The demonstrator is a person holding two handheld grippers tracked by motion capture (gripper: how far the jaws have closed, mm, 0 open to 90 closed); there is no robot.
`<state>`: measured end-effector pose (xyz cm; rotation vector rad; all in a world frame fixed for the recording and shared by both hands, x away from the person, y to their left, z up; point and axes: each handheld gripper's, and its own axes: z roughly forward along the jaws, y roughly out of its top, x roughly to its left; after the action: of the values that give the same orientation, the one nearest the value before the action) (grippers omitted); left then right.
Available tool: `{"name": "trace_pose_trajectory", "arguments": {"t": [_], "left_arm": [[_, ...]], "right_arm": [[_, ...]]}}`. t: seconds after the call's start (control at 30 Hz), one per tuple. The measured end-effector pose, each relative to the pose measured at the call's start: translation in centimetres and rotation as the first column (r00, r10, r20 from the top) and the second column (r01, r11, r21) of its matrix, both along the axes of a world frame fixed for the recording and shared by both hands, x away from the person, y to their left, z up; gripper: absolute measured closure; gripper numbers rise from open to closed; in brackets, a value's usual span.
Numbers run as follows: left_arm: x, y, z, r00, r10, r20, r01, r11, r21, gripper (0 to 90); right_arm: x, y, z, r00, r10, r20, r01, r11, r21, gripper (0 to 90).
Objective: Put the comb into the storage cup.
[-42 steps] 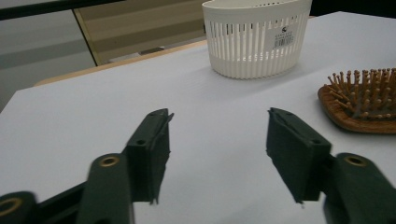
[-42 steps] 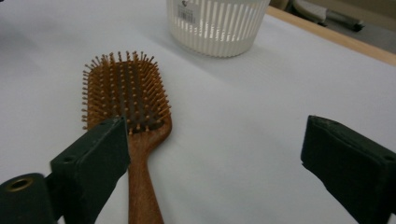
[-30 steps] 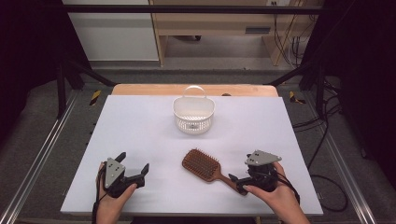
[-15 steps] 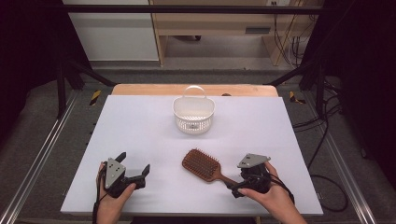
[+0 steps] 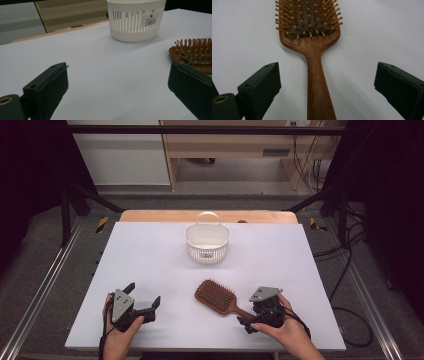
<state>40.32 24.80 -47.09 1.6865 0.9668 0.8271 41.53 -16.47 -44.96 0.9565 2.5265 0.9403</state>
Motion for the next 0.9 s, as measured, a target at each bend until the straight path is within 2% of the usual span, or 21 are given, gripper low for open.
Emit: {"name": "trace_pose_trajectory", "arguments": {"t": [0.33,0.63,0.7,0.8,0.9], "left_arm": [[0.0,0.1,0.0,1.0,0.001,-0.001,-0.001,1.0,0.002,2.9],[0.1,0.0,0.0,1.0,-0.004,-0.003,0.004,1.0,0.002,2.9],[0.1,0.0,0.0,1.0,-0.005,-0.003,0.005,1.0,0.002,2.9],[0.1,0.0,0.0,1.0,-0.005,-0.003,0.006,1.0,0.003,2.9],[0.1,0.0,0.0,1.0,-0.006,-0.004,0.006,1.0,0.003,2.9]], "right_arm": [[0.4,1.0,-0.5,0.9995,0.015,-0.026,-0.015,1.0,-0.015,7.3],[1.1,2.3,-0.8,0.9977,0.043,-0.052,-0.045,0.998,-0.049,10.4],[1.2,2.5,-0.8,0.9966,0.055,-0.061,-0.059,0.996,-0.064,12.2],[1.3,2.9,-0.6,0.9942,0.071,-0.081,-0.077,0.994,-0.076,19.5],[1.5,3.2,-0.5,0.9922,0.08,-0.095,-0.091,0.99,-0.108,27.5]]}}
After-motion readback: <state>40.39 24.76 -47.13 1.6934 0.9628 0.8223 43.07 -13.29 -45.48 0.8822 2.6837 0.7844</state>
